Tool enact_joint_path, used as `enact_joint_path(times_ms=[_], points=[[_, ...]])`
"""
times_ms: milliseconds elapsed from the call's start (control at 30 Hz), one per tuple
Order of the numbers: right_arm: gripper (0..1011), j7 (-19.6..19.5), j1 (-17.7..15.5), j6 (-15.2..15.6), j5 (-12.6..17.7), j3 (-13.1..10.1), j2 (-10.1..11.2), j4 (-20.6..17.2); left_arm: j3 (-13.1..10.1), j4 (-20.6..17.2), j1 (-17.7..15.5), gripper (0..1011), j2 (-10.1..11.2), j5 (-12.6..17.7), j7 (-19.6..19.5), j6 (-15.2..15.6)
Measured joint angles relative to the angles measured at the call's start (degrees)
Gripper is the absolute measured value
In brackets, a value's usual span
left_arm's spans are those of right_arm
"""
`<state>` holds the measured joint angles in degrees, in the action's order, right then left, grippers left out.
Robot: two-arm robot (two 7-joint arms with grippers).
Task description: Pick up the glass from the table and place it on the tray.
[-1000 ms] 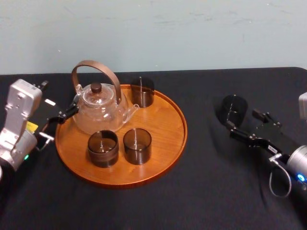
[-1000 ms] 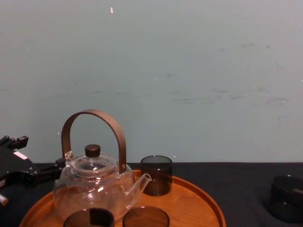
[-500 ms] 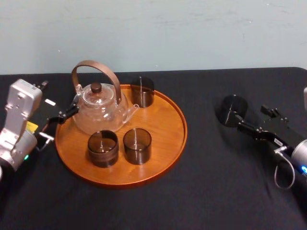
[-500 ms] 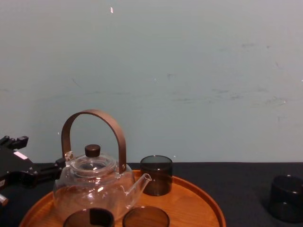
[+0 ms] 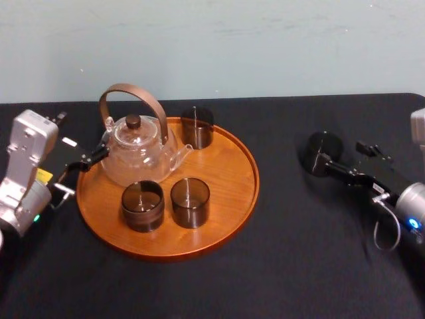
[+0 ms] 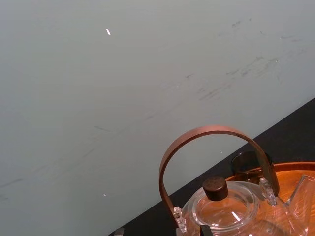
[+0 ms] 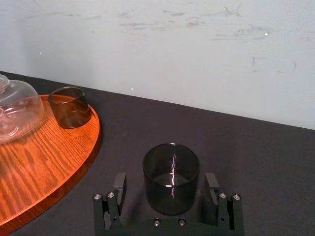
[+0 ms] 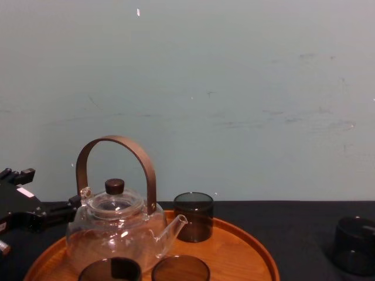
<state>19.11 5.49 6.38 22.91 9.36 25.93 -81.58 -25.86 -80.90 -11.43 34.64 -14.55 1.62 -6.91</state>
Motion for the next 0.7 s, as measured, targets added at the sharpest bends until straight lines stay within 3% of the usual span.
enact_joint_path(times_ms=[367, 700], points=[[1002, 0.83, 4.72, 0.44, -1.04, 1.86, -1.44, 5.68, 0.00, 0.00, 0.00, 1001, 0.00, 0.00, 0.00, 0.00], [1002, 1.50, 7.05, 0.26, -1.33, 2.44, -2.24, 8.91, 0.00, 0.00, 0.00, 1001, 0.00, 0.00, 0.00, 0.00]])
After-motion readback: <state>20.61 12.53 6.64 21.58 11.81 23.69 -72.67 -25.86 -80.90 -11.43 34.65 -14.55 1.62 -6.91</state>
